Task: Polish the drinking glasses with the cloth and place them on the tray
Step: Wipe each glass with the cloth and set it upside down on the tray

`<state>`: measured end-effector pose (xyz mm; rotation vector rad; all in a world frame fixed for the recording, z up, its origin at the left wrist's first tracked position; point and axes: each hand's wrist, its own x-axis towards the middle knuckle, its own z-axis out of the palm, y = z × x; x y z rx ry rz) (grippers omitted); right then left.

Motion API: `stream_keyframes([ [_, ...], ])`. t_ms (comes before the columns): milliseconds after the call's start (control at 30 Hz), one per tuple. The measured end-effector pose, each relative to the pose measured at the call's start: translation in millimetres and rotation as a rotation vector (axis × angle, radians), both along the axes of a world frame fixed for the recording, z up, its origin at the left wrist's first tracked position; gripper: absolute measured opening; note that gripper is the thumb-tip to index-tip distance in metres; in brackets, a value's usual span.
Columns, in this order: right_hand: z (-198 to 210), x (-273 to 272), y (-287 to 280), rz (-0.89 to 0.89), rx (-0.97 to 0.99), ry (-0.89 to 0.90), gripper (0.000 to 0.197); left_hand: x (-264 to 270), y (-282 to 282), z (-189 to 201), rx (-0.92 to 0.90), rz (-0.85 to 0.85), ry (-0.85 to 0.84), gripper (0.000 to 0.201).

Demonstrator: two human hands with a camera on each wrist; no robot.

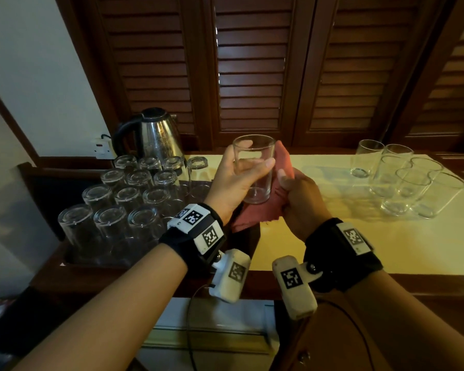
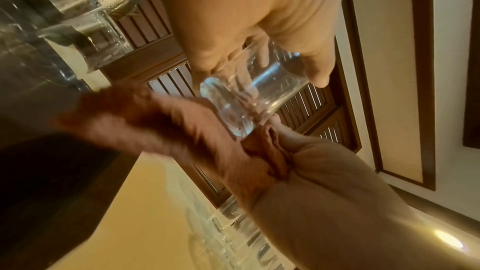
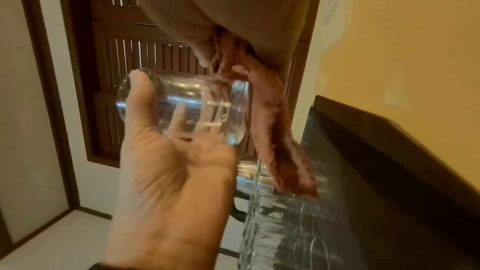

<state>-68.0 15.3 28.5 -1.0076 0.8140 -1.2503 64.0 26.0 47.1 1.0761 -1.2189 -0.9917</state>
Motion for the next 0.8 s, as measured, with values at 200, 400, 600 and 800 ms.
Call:
stream_keyframes([
  [200,8.5,-20.5,-3.1,-0.172,-0.082,0.091,0.021,21.3,1.8,7.9,-0.015,-0.075,-0.216,0.070],
  [400,34.3,-22.5,5.8,-0.102,-0.282,0.168,0.034,26.6,8.5,11.5,0.035,-0.190,-0.428,0.063],
  [600,29.7,-20.2,11.6,-0.018,-0.569,0.510,0.031,35.5,6.8,13.2,-0.003,-0.204,-0.464,0.062],
  [800,37.3,-24.9,12.6,0.103,-0.581,0.625,0.031,39.5,12.7,20.9,-0.030,-0.198,-0.430,0.049],
])
